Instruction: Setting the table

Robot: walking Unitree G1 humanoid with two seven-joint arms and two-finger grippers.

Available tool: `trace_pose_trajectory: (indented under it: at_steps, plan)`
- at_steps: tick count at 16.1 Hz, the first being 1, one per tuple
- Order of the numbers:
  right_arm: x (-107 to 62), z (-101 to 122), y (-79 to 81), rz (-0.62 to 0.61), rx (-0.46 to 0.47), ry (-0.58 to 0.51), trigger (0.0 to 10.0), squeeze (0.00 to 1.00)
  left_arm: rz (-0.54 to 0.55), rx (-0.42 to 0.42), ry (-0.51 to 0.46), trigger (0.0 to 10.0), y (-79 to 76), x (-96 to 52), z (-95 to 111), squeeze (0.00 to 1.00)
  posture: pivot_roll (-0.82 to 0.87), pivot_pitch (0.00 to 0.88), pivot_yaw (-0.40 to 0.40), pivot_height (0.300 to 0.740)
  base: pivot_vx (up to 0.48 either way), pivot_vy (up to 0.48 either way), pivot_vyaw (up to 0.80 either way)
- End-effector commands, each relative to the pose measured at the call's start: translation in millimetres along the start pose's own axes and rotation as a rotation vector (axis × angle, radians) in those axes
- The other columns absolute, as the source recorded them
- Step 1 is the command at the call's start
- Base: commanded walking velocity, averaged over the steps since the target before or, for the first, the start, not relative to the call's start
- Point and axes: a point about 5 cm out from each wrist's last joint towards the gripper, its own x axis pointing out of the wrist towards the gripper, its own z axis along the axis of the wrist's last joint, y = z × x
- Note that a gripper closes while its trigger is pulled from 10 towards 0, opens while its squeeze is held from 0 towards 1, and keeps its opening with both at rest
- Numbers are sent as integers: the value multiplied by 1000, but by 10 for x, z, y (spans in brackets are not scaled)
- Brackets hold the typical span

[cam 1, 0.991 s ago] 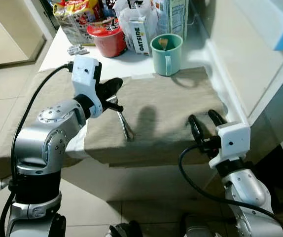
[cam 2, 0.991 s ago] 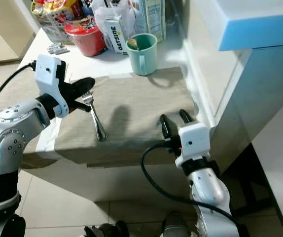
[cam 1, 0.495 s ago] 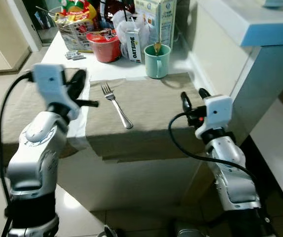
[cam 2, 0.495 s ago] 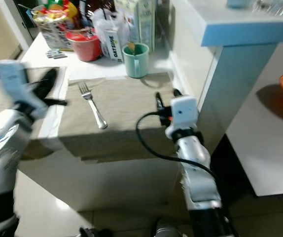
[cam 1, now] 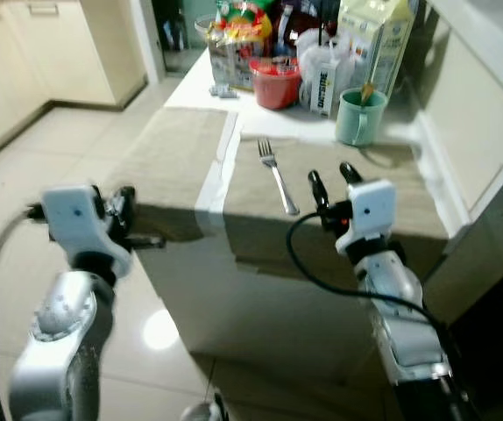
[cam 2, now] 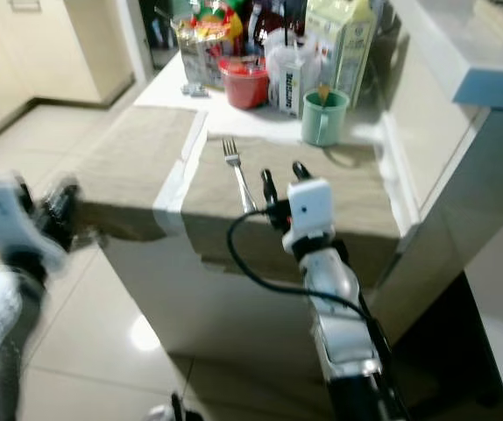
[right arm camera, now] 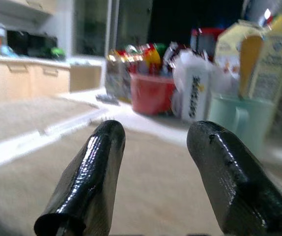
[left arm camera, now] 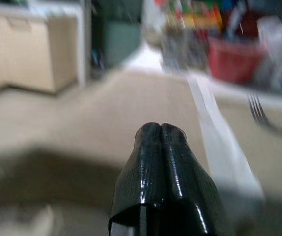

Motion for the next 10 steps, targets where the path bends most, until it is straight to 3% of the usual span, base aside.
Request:
trace_pose_trajectory:
  at_steps: [1, 3, 6, 7, 10]
  plan:
    - [-32, 7, -85, -44, -10, -8, 10000, 0, -7, 3, -16, 10000, -49, -15, -27, 0, -94, 0, 79, 740, 0, 0, 0]
    - [-69, -4, -162, -80, -35, -4, 10000, 0, 14, -18, 24, 10000, -48, -35, -159, 0, -106, 0, 79, 740, 0, 0, 0]
    - [-243, -39, -347, -149, -109, 21, 10000, 0, -17, -4, 117, 10000, -117, -263, -427, 0, -115, 0, 75, 740, 0, 0, 0]
    - [-299, -53, -372, -157, -111, 29, 10000, 0, -29, 6, 115, 10000, -117, -263, -432, 0, -118, 0, 75, 740, 0, 0, 0]
    - [-282, -73, -331, -130, -114, 32, 10000, 0, -79, 47, 61, 10000, -129, -40, -313, 0, -126, 0, 78, 740, 0, 0, 0]
